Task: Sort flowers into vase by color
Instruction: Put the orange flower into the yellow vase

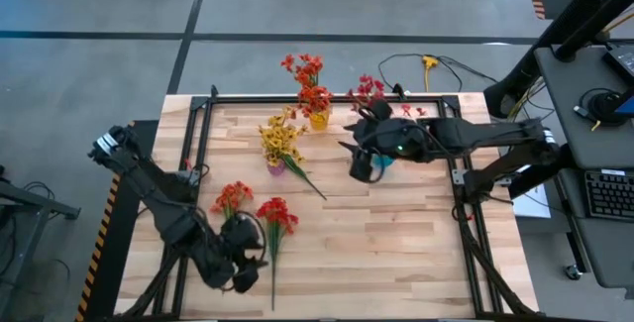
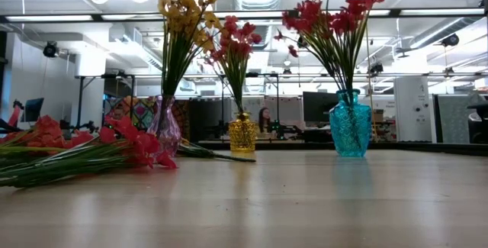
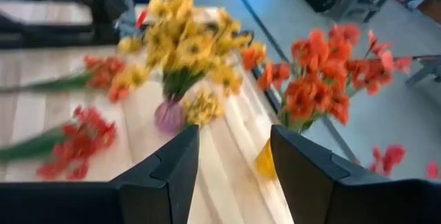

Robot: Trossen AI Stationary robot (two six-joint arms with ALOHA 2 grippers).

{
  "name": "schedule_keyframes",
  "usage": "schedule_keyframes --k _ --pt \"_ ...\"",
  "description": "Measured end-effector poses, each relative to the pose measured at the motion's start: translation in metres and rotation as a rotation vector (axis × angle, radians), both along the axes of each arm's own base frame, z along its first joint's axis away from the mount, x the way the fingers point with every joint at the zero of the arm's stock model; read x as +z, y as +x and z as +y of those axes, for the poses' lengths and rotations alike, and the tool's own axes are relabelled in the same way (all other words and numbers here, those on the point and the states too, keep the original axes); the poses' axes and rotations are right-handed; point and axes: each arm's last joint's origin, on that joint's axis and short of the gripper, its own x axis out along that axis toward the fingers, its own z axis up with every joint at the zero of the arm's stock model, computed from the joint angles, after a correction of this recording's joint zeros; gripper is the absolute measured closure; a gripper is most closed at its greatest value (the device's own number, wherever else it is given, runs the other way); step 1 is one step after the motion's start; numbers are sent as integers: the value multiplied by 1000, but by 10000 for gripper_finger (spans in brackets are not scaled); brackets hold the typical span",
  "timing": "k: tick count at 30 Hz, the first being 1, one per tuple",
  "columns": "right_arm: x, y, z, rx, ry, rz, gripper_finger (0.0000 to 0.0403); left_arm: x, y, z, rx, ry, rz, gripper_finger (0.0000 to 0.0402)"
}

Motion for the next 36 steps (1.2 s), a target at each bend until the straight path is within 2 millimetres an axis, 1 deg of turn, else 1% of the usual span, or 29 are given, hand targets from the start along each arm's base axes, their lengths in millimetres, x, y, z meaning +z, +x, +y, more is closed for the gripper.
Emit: schedule_keyframes --k 4,7,9,11,14,22,26,29,36 --pt "3 -19 1 -5 42 52 241 -4 1 -14 16 -40 41 187" --pt "2 -36 3 32 169 116 251 -10 5 -20 34 -65 118 187" --pt "-1 -42 10 94 268 160 257 -14 5 -21 73 -74 187 187" --pt "-6 -44 19 142 311 195 262 -18 6 -23 117 -68 245 187" --pt "-17 -45 33 176 313 255 269 -24 8 -27 155 -46 301 187" --pt "-49 -50 59 221 328 359 283 -41 25 -46 182 -14 337 187" --pt "-65 -52 66 211 334 405 287 -52 33 -55 186 10 356 187" --pt "-73 -53 67 209 331 430 287 -57 39 -62 187 19 363 187" --pt "-77 -53 66 207 323 437 287 -61 49 -72 192 23 359 187"
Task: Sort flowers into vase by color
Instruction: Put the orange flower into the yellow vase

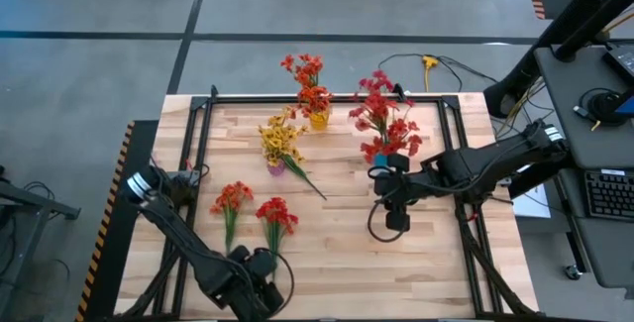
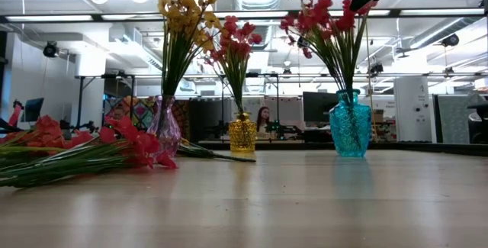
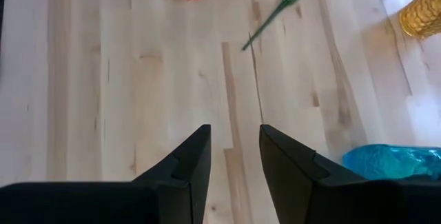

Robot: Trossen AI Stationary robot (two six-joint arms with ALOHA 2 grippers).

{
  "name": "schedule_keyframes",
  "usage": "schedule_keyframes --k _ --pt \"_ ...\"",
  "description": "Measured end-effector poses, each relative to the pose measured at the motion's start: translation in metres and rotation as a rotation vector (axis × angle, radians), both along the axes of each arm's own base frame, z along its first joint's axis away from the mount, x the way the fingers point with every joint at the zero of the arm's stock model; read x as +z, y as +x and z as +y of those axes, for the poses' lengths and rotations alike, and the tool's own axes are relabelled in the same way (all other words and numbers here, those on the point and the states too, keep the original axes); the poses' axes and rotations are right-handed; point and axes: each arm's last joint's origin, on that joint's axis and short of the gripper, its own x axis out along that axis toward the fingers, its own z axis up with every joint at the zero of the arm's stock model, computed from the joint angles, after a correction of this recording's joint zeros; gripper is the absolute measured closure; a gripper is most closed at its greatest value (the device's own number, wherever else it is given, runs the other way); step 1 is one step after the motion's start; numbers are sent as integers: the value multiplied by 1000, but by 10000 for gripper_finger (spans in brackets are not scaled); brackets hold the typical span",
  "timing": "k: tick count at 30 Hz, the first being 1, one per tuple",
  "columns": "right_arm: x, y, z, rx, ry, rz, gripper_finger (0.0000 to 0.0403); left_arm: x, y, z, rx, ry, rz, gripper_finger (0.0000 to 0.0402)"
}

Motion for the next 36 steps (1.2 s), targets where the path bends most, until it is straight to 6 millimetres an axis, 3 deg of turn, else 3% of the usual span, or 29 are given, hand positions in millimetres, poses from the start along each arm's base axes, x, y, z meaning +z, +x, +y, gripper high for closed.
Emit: schedule_keyframes --k 36 --pt "-1 4 1 40 -13 -42 307 -3 3 -3 6 2 -2 187"
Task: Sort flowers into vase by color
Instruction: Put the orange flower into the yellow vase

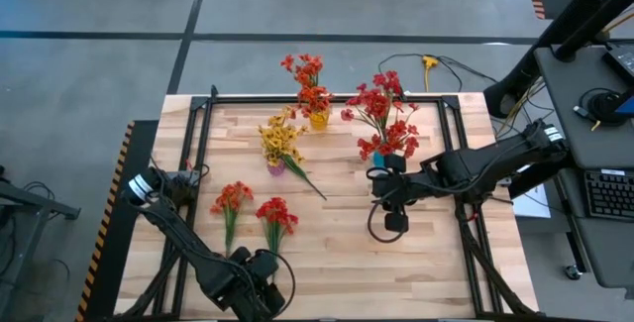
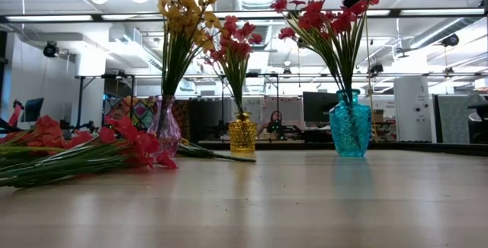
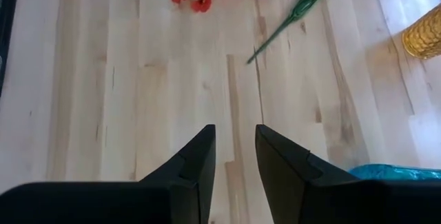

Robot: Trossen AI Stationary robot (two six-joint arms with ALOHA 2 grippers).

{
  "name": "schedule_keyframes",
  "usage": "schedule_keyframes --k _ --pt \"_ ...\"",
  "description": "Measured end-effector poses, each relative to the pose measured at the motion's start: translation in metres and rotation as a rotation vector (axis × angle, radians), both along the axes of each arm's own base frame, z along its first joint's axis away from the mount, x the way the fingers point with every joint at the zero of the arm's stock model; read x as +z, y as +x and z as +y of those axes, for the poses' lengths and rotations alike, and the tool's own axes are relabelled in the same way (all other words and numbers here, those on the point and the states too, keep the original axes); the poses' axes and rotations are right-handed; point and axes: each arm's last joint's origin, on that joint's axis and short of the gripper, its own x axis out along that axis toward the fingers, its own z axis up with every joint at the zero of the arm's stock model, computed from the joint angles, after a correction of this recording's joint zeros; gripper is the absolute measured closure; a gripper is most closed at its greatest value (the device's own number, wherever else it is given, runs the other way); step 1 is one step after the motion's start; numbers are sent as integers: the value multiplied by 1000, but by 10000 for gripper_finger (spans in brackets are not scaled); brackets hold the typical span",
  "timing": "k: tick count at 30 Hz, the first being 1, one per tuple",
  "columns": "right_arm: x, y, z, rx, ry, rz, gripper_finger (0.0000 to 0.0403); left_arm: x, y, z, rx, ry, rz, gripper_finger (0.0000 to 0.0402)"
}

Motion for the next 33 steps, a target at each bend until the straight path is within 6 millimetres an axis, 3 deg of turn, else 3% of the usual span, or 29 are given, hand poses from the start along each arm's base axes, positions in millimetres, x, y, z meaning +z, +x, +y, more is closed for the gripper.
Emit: schedule_keyframes --k 6,13,20,33 --pt "-6 1 0 13 -7 -6 311 0 0 1 19 -1 4 187" --pt "-7 2 1 18 -7 -17 305 -3 -12 11 245 6 143 187" --pt "-7 2 1 18 -7 -16 312 -8 -22 19 342 48 237 187" --pt "-7 2 1 15 1 -15 298 -37 -37 39 451 129 356 187"
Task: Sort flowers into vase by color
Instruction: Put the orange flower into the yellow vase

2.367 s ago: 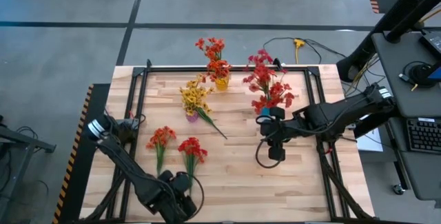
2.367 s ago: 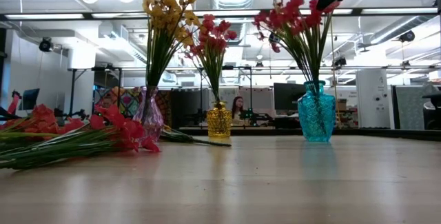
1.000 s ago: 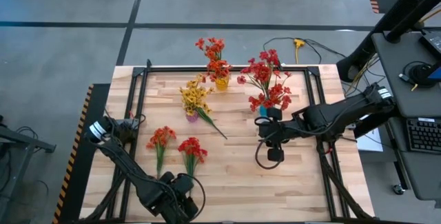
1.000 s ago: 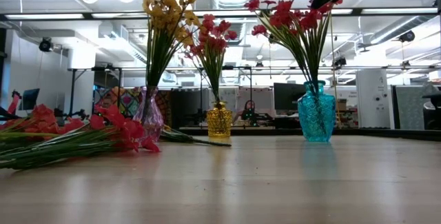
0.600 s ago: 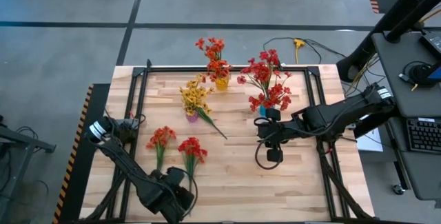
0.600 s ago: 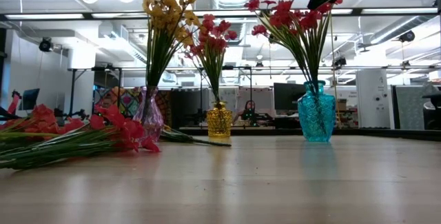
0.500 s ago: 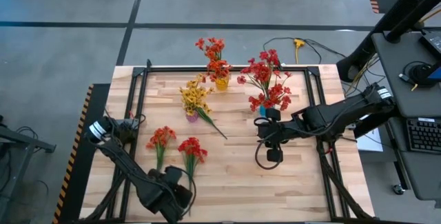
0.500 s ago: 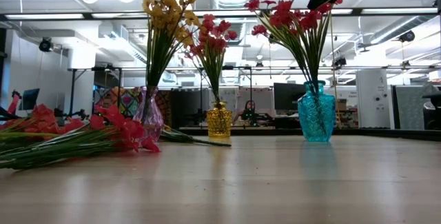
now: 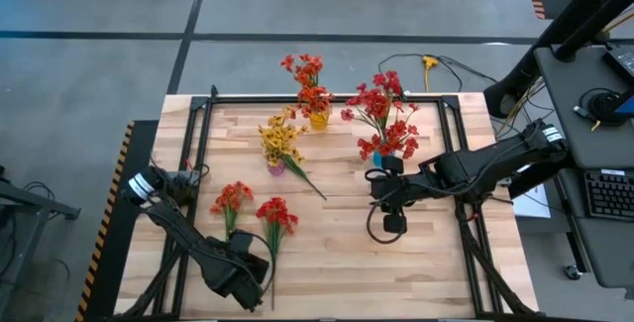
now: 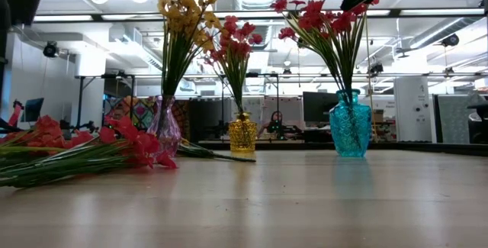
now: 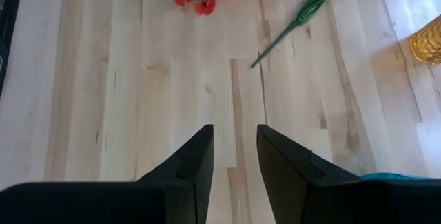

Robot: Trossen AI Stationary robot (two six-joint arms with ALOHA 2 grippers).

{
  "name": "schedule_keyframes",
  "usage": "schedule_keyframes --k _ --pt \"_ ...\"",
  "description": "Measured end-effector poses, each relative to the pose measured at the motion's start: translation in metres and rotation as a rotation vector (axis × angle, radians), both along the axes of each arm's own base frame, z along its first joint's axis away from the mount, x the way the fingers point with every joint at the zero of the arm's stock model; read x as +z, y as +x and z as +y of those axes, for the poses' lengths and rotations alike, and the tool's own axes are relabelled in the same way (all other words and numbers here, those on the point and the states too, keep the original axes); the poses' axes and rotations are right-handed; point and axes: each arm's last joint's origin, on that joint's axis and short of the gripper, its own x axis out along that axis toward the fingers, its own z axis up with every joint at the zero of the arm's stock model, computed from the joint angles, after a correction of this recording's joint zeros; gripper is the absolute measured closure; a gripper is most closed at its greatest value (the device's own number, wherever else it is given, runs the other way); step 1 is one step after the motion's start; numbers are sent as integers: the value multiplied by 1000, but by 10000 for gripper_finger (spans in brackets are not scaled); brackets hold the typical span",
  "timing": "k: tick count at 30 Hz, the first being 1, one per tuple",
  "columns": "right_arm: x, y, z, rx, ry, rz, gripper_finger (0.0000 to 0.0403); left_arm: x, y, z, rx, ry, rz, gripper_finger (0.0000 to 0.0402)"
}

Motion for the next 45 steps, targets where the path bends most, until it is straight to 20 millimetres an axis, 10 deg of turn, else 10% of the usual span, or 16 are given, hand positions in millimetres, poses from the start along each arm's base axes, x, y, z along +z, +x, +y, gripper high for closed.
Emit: schedule_keyframes --k 24,37,45 --pt "0 0 0 -7 10 2 302 -42 -42 52 110 -37 -110 188" --pt "0 0 0 -7 10 1 296 -19 -33 42 121 -32 -80 234" --pt "0 0 0 -7 10 1 303 -20 -37 45 139 3 -60 179"
